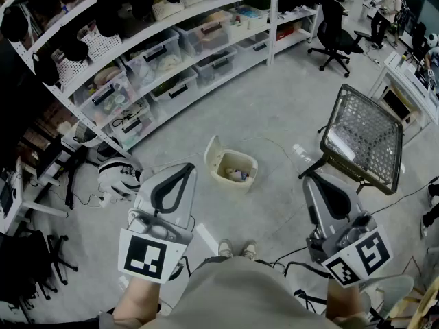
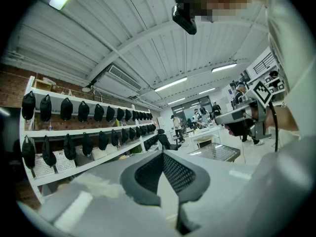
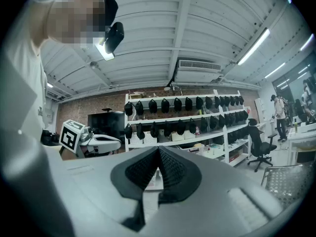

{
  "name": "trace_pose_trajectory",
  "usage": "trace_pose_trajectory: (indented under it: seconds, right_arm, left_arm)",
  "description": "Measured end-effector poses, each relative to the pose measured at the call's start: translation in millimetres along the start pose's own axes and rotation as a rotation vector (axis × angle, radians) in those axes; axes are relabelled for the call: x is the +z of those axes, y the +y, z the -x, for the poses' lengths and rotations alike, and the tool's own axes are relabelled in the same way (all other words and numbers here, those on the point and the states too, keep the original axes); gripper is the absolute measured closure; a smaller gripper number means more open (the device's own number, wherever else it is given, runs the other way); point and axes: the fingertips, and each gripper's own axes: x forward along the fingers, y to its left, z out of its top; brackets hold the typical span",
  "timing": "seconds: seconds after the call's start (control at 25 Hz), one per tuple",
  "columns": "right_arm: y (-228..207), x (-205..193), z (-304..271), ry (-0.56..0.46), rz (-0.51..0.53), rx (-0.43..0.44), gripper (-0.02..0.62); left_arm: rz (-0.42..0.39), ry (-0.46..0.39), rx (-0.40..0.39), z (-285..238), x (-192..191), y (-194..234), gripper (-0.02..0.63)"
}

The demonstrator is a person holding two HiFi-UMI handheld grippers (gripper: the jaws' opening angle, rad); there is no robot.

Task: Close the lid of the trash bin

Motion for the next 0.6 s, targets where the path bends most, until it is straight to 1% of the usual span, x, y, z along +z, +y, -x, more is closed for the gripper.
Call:
trace_pose_trajectory:
  seconds: [0.24,0.4,0.6]
  right_arm:
    - [-9,2,6,-0.018,-0.059,0.002,0.592]
    - [-15,-1,13,-0.002,-0.057,0.0,0.592]
    - [-13,-4,18,0.002,-0.053,0.026,0.592]
  left_arm:
    - [0.005,0.009,0.009,-2,2,-6,0.604]
    - [-0.007,0.02,0.006,-5,3,-16,0.604]
    - [0.017,0.014,0.024,-4,6,-24,0.604]
